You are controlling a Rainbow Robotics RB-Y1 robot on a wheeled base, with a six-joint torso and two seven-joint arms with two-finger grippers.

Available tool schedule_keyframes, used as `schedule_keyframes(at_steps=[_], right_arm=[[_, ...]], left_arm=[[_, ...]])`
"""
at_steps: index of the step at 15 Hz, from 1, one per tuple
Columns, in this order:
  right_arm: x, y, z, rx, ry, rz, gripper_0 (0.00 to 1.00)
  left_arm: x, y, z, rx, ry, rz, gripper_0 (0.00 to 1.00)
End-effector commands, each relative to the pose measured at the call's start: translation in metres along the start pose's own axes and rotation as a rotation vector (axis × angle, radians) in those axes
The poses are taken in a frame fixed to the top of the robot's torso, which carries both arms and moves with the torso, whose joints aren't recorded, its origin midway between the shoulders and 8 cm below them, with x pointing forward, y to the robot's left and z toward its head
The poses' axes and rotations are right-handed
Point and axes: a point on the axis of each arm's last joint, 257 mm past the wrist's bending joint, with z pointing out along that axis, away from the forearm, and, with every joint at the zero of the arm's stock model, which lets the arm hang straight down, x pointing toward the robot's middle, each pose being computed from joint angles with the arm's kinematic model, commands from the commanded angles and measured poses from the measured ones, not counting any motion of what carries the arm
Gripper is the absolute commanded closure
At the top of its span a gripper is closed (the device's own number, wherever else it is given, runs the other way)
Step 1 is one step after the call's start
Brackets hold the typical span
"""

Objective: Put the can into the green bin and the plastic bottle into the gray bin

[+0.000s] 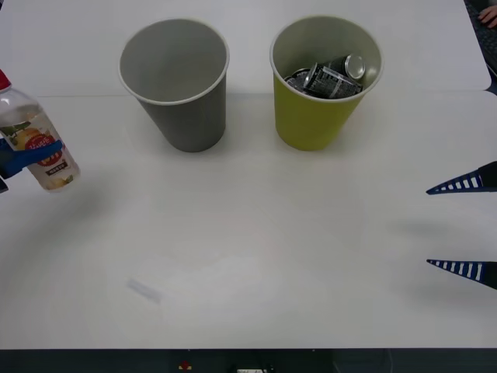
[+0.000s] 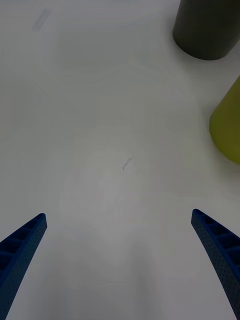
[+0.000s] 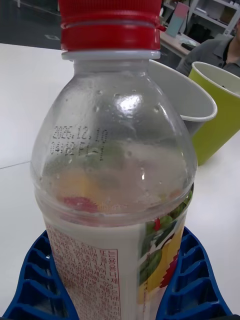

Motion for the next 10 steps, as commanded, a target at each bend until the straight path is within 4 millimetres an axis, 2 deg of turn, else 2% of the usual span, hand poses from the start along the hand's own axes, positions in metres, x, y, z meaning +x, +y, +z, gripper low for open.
schedule_keyframes(at_steps=[1, 7, 10], right_arm=[[0.000, 0.000, 0.000, 0.000, 0.000, 0.000, 0.00], [0.000, 0.000, 0.000, 0.000, 0.000, 0.000, 0.00], [0.000, 0.000, 0.000, 0.000, 0.000, 0.000, 0.00]], left_arm=[[-0.021, -0.003, -0.003, 0.004, 0.057, 0.028, 1.00], [-0.069, -0.013, -0.002, 0.014, 0.164, 0.049, 1.00], [-0.085, -0.017, 0.004, 0.023, 0.233, 0.042, 1.00]])
